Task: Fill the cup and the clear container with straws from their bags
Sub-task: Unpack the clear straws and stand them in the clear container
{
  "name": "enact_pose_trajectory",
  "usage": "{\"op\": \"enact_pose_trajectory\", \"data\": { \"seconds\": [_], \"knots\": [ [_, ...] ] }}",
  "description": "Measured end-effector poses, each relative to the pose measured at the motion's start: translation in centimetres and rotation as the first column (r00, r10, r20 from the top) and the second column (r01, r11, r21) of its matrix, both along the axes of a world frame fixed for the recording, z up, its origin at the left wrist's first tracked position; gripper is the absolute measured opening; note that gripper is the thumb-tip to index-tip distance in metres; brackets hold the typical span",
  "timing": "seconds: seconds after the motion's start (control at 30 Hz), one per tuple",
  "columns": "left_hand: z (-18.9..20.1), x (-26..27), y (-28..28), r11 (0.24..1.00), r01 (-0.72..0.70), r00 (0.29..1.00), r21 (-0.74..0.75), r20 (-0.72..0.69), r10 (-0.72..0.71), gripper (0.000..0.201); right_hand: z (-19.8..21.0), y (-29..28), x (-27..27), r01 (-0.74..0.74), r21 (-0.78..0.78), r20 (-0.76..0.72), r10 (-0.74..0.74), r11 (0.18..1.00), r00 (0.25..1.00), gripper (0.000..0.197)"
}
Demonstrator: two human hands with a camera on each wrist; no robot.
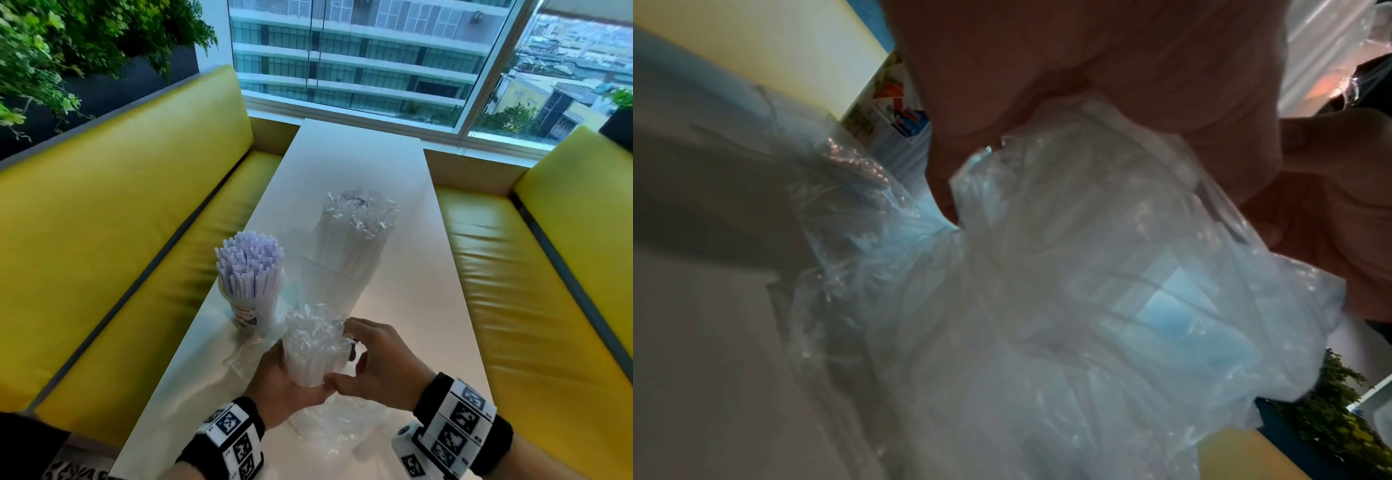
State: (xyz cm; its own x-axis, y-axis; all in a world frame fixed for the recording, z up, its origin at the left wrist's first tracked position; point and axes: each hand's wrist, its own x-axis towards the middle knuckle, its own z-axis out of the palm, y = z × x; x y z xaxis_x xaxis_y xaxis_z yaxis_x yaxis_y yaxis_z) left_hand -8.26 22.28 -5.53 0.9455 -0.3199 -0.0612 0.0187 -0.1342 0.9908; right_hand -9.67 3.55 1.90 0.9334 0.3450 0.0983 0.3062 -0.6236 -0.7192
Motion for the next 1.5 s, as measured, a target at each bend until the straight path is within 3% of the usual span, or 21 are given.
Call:
{"op": "enact_pose_trajectory", "data": {
  "seconds": [0.13,0.23,0.43,0.57,0.73,0.9,1.03,1.2,1.5],
  "knots": [
    [-0.4,0.0,0.5,0.999,0.002,1.000,0.046,-0.018,-0.001,0.066,-1.1,-0.1,-0.2,0.058,0.057,0.083,-0.063,0.997,0.995,0.028],
    [-0.9,0.0,0.7,0.997,-0.034,0.999,0.074,0.004,0.034,0.073,-1.7,0.0,-0.2,0.090,0.125,0.093,-0.102,0.988,0.990,0.020],
    [-0.8,0.3,0.3,0.996,0.017,1.000,0.090,-0.015,-0.016,0.057,-1.7,0.5,-0.4,0.089,0.108,0.067,-0.097,0.990,0.993,0.037],
    [-1.0,0.4,0.5,0.997,-0.030,0.999,0.072,-0.013,0.031,0.070,-2.0,0.7,-0.6,0.135,0.152,0.024,-0.140,0.979,0.990,0.039],
    [-0.8,0.2,0.5,0.991,-0.057,0.998,0.124,0.018,0.055,0.061,-2.0,0.6,-0.2,0.187,0.253,0.006,-0.195,0.949,0.981,0.031],
    [-0.4,0.1,0.4,0.992,-0.079,0.996,0.100,0.038,0.075,0.058,-2.3,0.6,0.1,0.193,0.245,-0.015,-0.195,0.950,0.981,0.020],
    [0.1,-0.1,0.4,0.994,-0.075,0.997,0.080,0.004,0.075,0.058,-2.2,0.6,0.0,0.218,0.259,-0.017,-0.221,0.941,0.975,0.027],
    [-0.5,-0.1,0.3,0.991,-0.121,0.992,0.056,-0.023,0.123,0.058,-2.7,0.6,-0.1,0.232,0.265,0.027,-0.247,0.936,0.969,0.011],
    [-0.3,-0.1,0.3,0.988,-0.119,0.991,0.097,-0.044,0.124,0.062,-2.8,0.5,-0.5,0.201,0.271,-0.012,-0.206,0.941,0.979,0.023]
  ]
}}
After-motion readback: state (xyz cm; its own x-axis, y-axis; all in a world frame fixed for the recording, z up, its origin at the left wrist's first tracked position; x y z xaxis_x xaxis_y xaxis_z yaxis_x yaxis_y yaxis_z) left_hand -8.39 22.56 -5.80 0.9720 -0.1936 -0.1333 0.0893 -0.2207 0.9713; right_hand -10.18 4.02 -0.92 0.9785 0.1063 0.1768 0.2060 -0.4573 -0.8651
